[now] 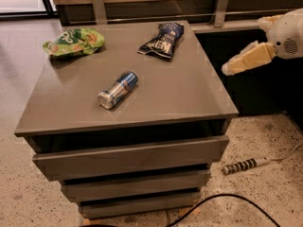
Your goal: Move blue chip bag near green rice chip bag
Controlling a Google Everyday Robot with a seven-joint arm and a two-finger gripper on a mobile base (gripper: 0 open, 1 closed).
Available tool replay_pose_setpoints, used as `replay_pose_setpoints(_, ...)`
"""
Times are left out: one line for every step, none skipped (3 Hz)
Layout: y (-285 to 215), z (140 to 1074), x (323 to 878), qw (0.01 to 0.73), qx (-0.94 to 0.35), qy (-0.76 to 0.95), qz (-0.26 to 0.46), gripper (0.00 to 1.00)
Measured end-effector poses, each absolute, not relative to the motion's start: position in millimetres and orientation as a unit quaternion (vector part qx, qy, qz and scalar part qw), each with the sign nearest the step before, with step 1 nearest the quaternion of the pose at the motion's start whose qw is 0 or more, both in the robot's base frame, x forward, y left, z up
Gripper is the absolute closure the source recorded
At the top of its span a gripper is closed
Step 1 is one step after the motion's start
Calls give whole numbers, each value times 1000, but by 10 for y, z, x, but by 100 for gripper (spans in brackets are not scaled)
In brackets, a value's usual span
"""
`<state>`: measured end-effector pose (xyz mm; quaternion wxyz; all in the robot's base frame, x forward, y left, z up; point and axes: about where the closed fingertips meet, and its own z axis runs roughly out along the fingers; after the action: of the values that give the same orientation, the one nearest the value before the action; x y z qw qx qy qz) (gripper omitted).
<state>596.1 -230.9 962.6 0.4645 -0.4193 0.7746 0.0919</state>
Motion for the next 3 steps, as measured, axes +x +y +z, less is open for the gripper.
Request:
replay_pose_setpoints(-2319,9638,6030,474,-410,774,90,0)
replay_pose_setpoints(-2303,9636,6052,481,-407,772,85,0)
replay_pose_setpoints(-2212,9565,6236,512,-389,761,93,0)
